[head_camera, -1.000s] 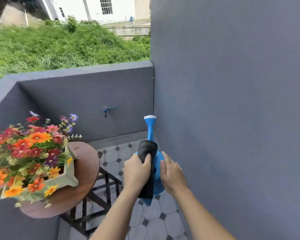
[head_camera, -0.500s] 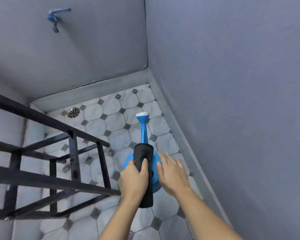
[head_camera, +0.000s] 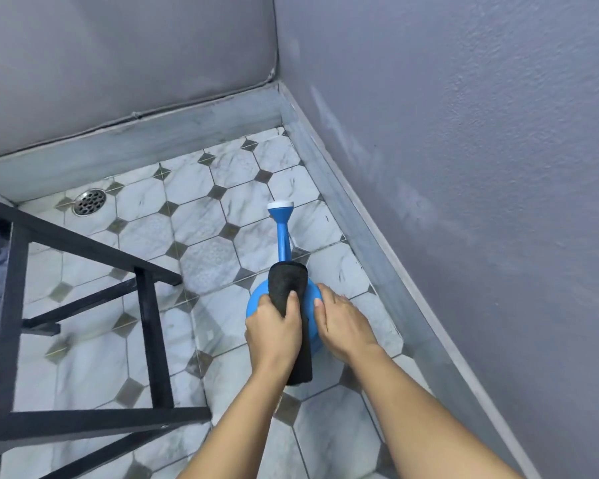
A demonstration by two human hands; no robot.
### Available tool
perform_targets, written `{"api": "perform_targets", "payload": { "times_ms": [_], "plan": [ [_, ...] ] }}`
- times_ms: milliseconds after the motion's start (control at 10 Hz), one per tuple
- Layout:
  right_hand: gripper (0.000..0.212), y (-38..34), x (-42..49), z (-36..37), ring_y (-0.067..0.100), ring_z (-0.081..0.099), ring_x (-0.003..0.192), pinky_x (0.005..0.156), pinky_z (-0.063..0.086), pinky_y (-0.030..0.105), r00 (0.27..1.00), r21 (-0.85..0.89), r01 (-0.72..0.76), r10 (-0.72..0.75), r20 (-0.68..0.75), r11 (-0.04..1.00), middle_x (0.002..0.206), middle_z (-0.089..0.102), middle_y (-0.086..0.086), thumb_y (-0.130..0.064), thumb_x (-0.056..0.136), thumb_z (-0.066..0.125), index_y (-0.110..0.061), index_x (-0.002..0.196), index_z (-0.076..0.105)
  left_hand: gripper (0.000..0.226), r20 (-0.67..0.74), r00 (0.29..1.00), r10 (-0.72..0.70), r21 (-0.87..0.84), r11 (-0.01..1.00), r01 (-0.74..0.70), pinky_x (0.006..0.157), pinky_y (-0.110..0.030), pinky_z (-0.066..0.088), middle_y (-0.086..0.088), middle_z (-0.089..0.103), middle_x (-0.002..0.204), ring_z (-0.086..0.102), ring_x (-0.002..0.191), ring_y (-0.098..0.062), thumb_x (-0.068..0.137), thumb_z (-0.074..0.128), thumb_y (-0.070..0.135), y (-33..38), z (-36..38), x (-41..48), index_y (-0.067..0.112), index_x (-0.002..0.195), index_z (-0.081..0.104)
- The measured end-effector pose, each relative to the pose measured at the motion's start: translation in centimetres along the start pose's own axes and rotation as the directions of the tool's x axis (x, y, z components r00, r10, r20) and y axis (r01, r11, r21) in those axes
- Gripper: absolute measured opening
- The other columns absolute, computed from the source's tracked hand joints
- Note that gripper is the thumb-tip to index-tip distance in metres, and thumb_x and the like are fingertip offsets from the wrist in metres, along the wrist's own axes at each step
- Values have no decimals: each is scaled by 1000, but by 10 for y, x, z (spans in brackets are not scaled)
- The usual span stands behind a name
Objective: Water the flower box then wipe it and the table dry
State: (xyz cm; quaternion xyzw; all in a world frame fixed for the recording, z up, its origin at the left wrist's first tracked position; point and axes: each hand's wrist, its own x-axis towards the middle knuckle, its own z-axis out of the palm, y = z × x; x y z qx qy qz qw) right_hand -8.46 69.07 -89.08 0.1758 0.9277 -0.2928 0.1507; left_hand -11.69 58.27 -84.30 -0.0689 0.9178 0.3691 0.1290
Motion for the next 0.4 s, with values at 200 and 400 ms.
{"api": "perform_targets", "payload": {
  "times_ms": [200,400],
  "plan": [
    [51,6,9,7,29,42,136,109,36,39,995,-23,-12,14,102,1000,149,43,13,-35,104,22,-13,150,25,38,25,999,-26,63,998,24,68,-33,33,-21,65,98,57,94,-39,94,46,38,-1,6,-8,1,95,51],
    [54,-3,-18,-26,20,13,151,122,11,36,996,-99,-26,35,81,995,162,21,7,-29,103,22,-12,153,17,67,97,993,-69,412,911,23,98,-42,33,-12,52,125,44,120,-30,86,38,64,6,-21,-13,9,122,49]
  ]
}}
